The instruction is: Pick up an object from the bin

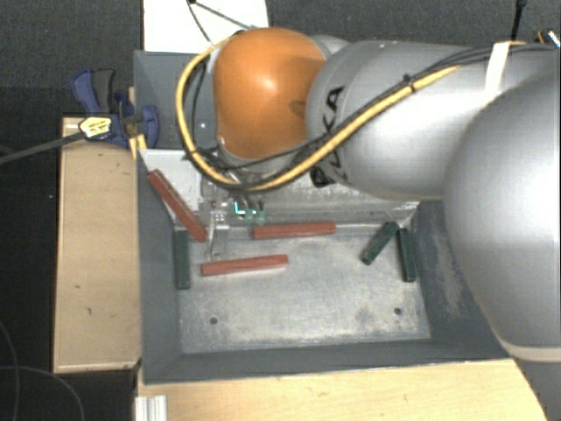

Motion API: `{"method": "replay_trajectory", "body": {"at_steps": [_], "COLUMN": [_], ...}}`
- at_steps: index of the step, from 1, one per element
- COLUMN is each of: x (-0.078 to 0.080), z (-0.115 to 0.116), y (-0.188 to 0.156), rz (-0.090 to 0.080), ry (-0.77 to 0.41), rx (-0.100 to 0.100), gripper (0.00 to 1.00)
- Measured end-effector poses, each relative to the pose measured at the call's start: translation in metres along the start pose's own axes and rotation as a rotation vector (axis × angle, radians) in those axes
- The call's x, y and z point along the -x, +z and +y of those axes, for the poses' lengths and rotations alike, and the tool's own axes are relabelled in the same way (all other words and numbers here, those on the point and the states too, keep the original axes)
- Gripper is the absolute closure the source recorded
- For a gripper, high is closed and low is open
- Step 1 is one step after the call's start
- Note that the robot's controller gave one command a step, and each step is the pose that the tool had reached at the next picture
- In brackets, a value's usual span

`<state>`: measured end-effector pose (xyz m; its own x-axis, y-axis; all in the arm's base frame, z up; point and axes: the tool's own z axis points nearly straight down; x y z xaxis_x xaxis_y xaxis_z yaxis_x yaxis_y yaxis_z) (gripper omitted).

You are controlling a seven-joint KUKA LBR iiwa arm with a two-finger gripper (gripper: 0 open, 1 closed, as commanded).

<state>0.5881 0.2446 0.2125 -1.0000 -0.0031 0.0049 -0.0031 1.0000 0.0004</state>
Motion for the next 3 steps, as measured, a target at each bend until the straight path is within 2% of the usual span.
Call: {"method": "replay_trajectory", "body": {"at_steps": [1, 2, 3], "x": [-0.020, -0.028, -0.024], "z": [-0.072, -0.065, -0.069], "y": [0.147, 0.110, 0.112], "rz": [0.001, -0.011, -0.012], "ry": [-0.133, -0.089, 0.023], "rx": [-0.003, 0.002, 0.003], "gripper": [0.00, 0.00, 0.00]}}
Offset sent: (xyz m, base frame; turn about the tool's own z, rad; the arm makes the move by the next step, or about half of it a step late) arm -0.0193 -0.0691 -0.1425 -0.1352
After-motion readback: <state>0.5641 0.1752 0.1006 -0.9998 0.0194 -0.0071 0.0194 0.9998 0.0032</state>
